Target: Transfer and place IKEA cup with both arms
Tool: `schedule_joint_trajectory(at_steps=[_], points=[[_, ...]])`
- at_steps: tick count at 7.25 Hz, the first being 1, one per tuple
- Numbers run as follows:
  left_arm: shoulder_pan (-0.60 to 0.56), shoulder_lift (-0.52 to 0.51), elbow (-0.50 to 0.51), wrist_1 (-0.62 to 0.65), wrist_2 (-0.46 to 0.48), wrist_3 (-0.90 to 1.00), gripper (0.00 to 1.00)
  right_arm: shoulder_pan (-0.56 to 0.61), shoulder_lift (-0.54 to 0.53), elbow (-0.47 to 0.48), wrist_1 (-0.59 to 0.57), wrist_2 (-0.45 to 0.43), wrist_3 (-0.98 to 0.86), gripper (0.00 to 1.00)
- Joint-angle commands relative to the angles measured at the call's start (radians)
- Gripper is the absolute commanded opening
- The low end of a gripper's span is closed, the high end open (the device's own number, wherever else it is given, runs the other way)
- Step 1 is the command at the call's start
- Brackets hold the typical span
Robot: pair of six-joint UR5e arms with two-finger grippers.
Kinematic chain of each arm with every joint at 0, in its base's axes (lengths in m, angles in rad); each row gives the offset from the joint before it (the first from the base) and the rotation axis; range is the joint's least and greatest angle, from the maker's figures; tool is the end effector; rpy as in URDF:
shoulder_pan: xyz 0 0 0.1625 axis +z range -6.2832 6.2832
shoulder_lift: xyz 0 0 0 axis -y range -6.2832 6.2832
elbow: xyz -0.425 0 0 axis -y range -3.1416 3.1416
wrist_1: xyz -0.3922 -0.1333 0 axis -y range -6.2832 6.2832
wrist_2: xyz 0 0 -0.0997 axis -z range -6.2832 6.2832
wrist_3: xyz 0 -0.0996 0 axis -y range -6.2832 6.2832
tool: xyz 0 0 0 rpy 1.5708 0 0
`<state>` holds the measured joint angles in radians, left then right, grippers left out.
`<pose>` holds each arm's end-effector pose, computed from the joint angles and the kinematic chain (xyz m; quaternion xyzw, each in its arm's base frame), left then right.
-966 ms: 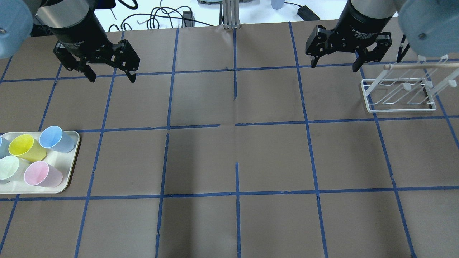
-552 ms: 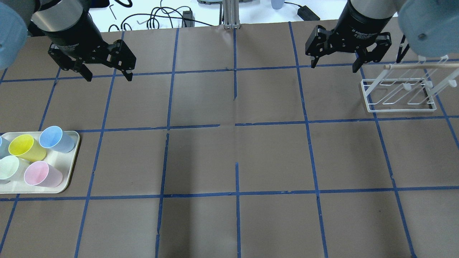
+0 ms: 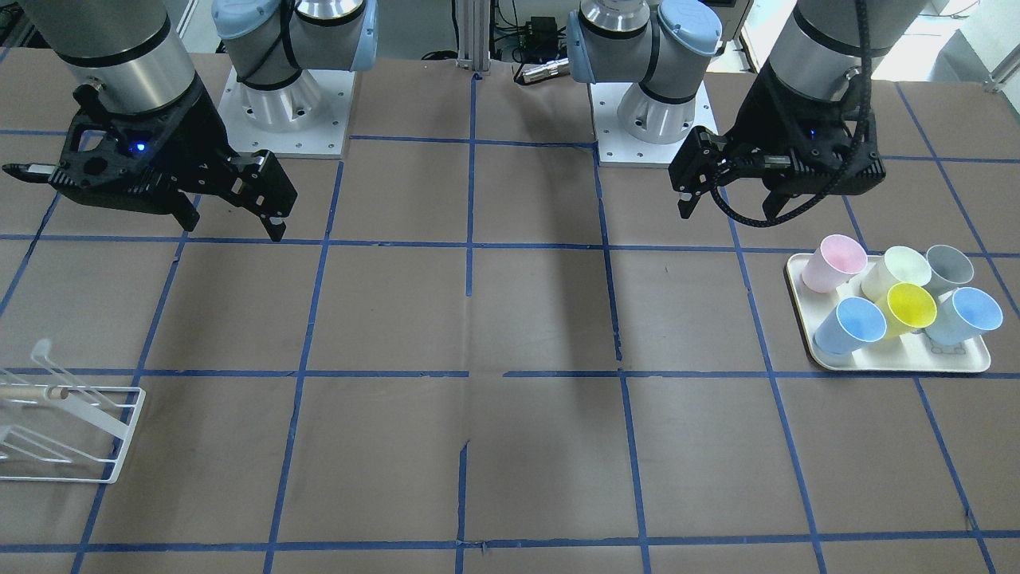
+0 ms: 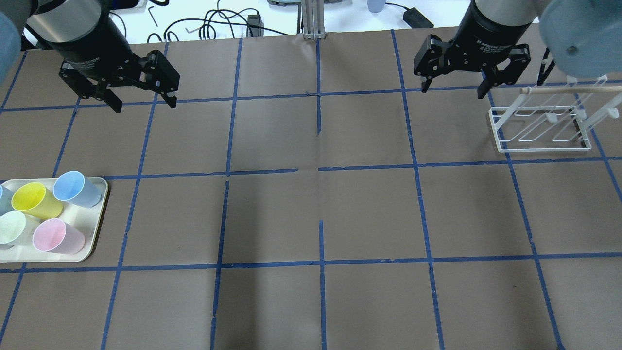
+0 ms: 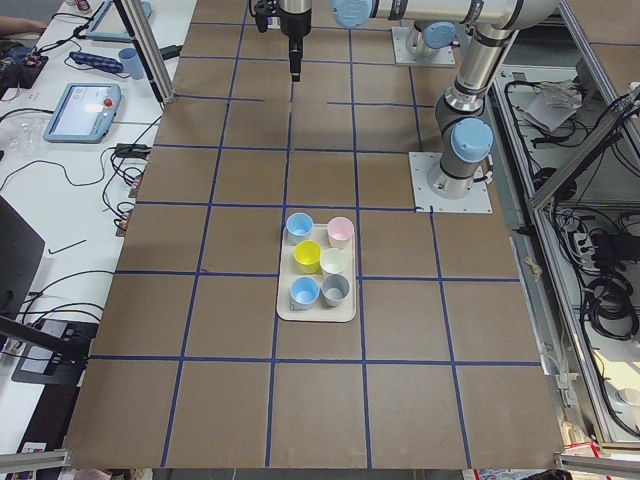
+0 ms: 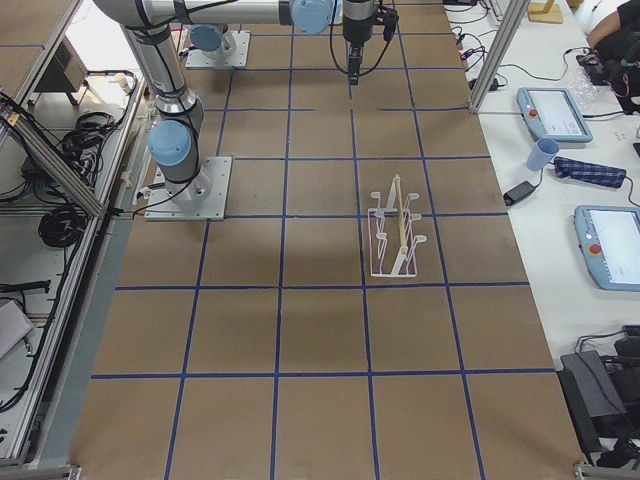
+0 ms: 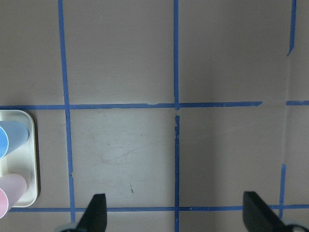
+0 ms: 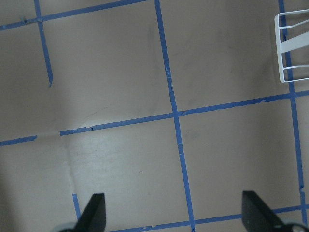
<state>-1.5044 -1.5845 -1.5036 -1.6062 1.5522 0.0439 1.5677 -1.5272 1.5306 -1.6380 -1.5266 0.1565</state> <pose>-0.1018 -0.5068 0.5107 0.0112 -0.9999 0.0095 0.0088 0.1361 -0.5170 0.4928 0.0790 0.9961 -0.0301 0.0245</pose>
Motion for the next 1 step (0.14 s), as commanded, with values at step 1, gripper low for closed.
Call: schedule_joint_trajectory(at_steps=[1], points=[[0.001, 0.0, 0.016, -0.032, 0.011, -0.002, 1.0, 0.0, -0.001, 0.0, 0.001, -0.001, 0.0, 1.0]])
